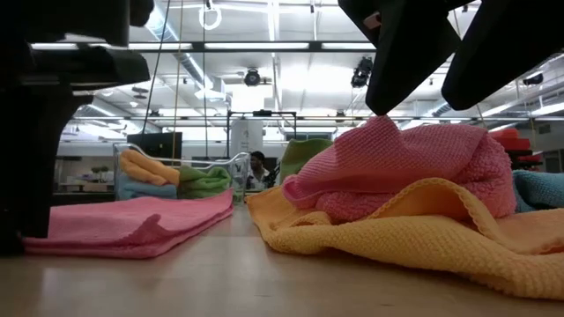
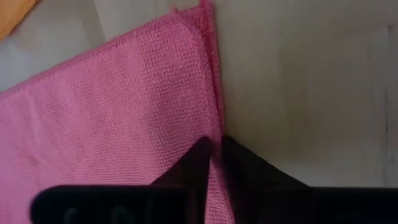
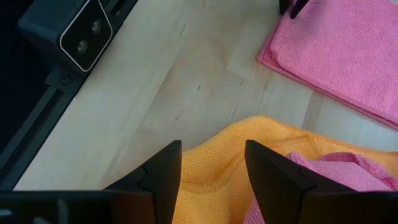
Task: Fold microfiber towels
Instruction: Fold the left pink microfiber towel
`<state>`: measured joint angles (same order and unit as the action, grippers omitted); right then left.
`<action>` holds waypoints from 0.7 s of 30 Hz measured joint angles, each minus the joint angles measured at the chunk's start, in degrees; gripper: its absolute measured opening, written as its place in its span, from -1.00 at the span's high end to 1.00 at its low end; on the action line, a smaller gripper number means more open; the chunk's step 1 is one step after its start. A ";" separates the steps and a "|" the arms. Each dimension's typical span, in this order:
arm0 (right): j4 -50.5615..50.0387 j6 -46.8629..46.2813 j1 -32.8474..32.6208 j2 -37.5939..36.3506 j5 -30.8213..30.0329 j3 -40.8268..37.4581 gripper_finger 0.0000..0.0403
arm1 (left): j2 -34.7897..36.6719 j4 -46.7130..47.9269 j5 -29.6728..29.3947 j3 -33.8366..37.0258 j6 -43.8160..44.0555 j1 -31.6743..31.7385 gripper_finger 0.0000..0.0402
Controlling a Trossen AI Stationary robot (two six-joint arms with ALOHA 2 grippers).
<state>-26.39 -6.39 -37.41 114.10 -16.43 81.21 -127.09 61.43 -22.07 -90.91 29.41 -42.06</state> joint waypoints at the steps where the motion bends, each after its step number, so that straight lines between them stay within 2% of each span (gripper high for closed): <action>1: 0.00 0.00 0.00 0.00 0.00 0.00 0.08 | 0.00 0.04 0.61 0.02 -0.35 0.21 0.79; 4: 0.29 0.02 0.00 0.00 0.00 0.00 0.08 | 0.00 0.18 1.05 0.07 -1.58 0.63 0.94; 6: 2.15 0.52 0.00 0.00 -0.14 -0.10 0.08 | 0.01 0.20 1.00 0.07 -2.18 0.62 0.96; 10: 11.74 4.81 0.22 0.33 -3.96 -3.13 0.08 | 0.61 0.85 1.75 -0.90 -1.69 0.42 0.97; 17: 35.48 16.87 0.57 0.55 -9.57 -10.28 0.08 | 3.29 1.90 2.12 -2.28 -0.05 0.67 0.97; 21: 39.31 18.20 2.67 1.43 -9.37 -11.24 0.08 | 3.56 2.42 2.17 -2.29 0.65 0.98 0.97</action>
<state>12.92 11.81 -34.73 115.54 -25.80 69.97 -123.52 63.85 -19.90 -93.21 30.06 -41.08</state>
